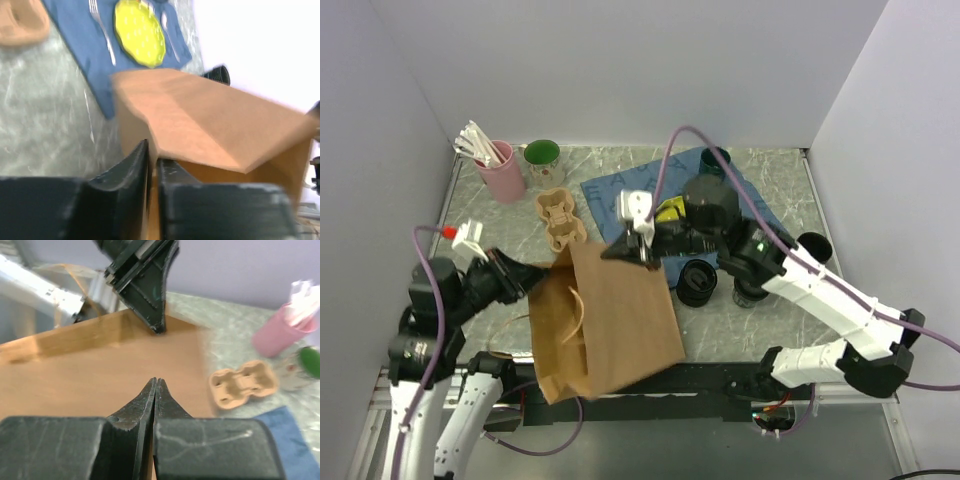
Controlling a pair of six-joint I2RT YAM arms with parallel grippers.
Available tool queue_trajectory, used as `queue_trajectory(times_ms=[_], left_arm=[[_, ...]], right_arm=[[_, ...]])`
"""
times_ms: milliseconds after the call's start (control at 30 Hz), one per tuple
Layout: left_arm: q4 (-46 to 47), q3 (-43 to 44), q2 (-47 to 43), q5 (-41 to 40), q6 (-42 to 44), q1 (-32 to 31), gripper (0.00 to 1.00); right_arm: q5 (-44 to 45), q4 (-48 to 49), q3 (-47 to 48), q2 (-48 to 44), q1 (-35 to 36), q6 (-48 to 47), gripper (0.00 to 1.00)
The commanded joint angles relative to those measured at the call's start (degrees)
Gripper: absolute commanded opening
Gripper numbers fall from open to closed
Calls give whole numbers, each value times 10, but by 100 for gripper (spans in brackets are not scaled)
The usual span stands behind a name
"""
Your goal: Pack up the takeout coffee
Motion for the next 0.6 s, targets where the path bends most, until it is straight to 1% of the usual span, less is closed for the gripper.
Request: queue_trajectory(times_ms=[0, 33, 67, 100, 167, 267, 300, 367, 467, 567], left_arm=[[21, -87, -81, 51, -56, -1, 30], [22, -91, -98, 43, -60, -1, 38], [0, -90, -116, 36, -56, -1, 46], [-12, -80, -118, 28, -49, -1, 50], [-45, -72, -109, 23, -25, -1, 49], [-43, -74, -92, 17, 6, -1, 36], [-37, -72, -88, 16, 9, -1, 28], [-14, -45, -71, 19, 13, -1, 14], [10, -25, -61, 34, 13, -1, 4], [32, -36, -72, 43, 13, -1, 1]], right_arm=[[-62, 41, -108, -59, -3, 9, 0], [-65, 55, -133, -67, -3, 15, 0], [-66, 52, -139, -72, -3, 18, 0], [-57, 43, -137, -73, -3, 15, 0], [-42, 10, -126, -71, -3, 11, 0], [-24, 13, -115, -71, -4, 18, 0], [-13, 13, -102, -69, -4, 30, 0], [9, 13, -88, -64, -5, 56, 4], [22, 44, -105, -74, -6, 84, 5], [26, 39, -106, -70, -5, 101, 7]])
